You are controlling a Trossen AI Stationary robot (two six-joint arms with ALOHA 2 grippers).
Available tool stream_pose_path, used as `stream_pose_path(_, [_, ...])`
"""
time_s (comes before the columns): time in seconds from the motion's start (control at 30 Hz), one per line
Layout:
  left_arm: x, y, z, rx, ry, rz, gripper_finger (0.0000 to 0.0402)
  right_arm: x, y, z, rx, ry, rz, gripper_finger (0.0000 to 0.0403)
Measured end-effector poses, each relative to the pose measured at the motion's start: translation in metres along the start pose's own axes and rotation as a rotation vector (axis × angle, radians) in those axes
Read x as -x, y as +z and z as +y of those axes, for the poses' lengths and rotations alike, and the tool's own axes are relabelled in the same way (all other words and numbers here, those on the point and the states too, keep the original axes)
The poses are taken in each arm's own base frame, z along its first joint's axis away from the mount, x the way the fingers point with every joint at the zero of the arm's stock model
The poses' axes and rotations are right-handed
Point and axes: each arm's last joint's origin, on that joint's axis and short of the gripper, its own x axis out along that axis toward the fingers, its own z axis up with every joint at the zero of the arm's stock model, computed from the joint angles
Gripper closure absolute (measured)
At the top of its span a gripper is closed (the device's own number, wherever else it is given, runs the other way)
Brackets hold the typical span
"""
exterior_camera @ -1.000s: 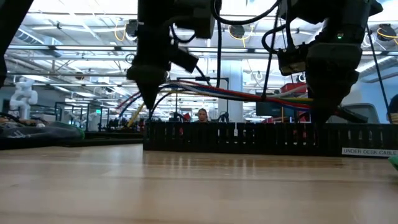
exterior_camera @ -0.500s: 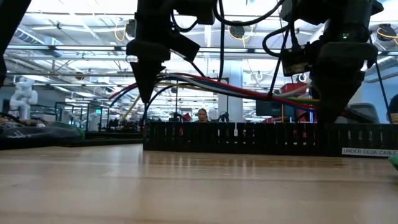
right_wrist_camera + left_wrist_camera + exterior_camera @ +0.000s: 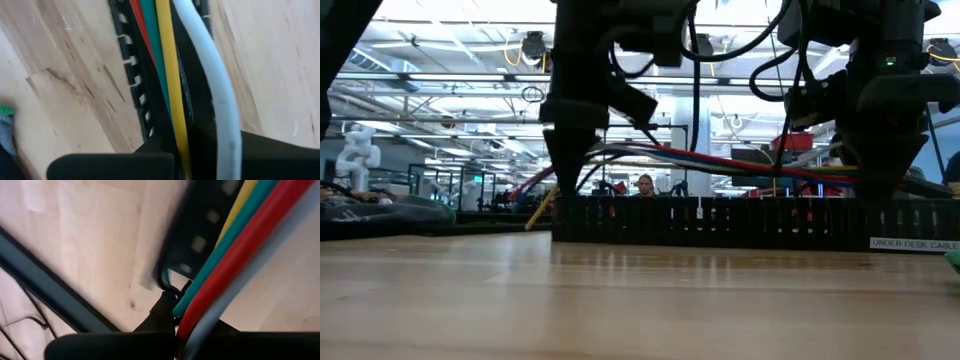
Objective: Ziptie cables
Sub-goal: Put the ziptied cable wires into the cable duct
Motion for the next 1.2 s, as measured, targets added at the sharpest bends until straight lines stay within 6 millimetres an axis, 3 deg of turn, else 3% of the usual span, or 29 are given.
stream_pose_path(0.27, [-0.018,0.006,-0.010,-0.023,-0.026,0.035,0.0389,0.000,-0.001,0.000,0.007,0.004,0.020,0.0403])
stream_pose_path(0.8, [-0.019,0.009,-0.011,-0.018,-0.038,0.012,0.0381,0.000,-0.002,-0.001,0.015,0.004,0.029,0.0396])
stream_pose_path(0.93, [-0.019,0.009,-0.011,-0.018,-0.039,0.012,0.0381,0.000,-0.002,-0.001,0.020,0.005,0.029,0.0372])
stream_pose_path(1.2, [-0.019,0.009,-0.012,-0.017,-0.041,0.007,0.0380,0.000,-0.001,0.000,0.041,0.006,0.025,0.0286])
